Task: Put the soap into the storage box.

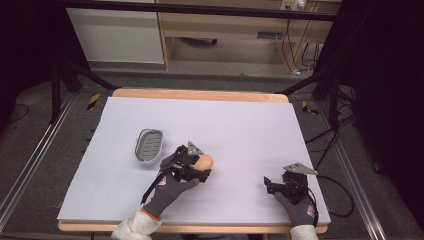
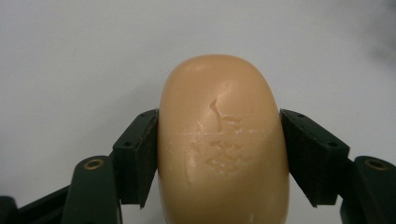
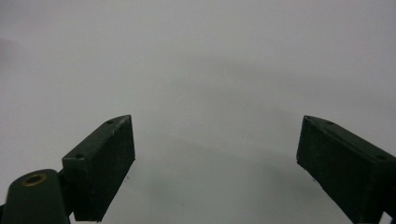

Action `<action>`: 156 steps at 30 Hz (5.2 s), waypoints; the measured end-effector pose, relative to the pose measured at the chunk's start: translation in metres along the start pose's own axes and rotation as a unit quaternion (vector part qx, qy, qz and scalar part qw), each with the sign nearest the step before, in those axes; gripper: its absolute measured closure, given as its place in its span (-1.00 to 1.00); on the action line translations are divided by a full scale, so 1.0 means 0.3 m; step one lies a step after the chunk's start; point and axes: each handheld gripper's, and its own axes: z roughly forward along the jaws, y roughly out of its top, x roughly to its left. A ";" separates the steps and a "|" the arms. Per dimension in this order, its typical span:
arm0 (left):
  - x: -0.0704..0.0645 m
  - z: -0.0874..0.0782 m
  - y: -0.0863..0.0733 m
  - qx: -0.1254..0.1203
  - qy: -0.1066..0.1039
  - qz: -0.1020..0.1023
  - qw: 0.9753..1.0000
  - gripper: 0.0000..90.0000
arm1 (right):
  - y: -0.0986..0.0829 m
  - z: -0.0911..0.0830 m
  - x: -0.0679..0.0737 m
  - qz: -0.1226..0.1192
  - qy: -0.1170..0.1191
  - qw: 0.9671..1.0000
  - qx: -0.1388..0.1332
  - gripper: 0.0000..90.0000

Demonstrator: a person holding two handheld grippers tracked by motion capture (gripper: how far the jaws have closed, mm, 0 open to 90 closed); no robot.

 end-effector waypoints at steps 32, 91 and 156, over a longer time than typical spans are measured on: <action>0.189 -0.200 -0.035 -0.049 0.055 -0.049 0.996 -0.30 | -0.001 0.003 0.002 0.000 -0.002 1.000 0.002 -0.74; 0.461 -0.150 -0.120 -0.029 0.127 -0.129 0.983 -0.30 | -0.002 0.008 0.003 -0.003 0.001 1.000 0.006 -0.74; 0.302 -0.334 -0.353 -0.098 0.096 -0.093 0.986 -0.45 | -0.010 -0.002 -0.012 0.014 -0.013 1.000 -0.003 -0.76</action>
